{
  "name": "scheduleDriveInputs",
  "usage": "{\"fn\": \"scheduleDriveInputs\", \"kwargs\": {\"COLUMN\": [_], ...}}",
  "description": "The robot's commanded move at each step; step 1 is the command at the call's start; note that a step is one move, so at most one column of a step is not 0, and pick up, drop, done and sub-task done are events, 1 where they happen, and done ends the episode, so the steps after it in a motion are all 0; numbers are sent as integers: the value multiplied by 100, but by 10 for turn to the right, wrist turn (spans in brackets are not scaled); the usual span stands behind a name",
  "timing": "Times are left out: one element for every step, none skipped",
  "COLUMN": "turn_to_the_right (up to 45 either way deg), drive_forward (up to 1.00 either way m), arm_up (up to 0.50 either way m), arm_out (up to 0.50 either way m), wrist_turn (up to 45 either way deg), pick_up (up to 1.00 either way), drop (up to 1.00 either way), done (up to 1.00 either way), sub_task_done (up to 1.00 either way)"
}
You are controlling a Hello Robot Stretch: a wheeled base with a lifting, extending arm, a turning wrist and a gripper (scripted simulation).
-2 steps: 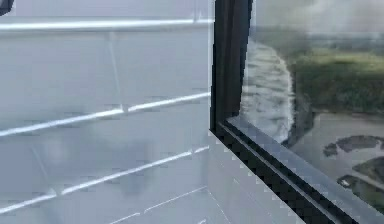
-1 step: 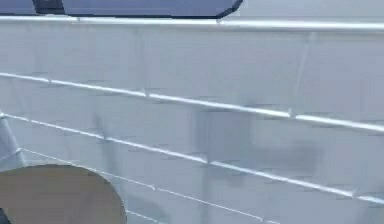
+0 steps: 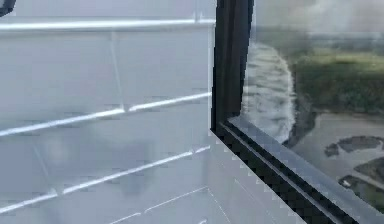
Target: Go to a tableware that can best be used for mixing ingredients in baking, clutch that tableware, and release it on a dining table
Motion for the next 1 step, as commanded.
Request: {"fn": "scheduleDriveInputs", "kwargs": {"turn_to_the_right": [60], "drive_forward": [0], "arm_up": [0], "arm_out": [0], "wrist_turn": [0], "pick_up": [0], "drop": [0], "done": [0], "sub_task_done": [0]}}
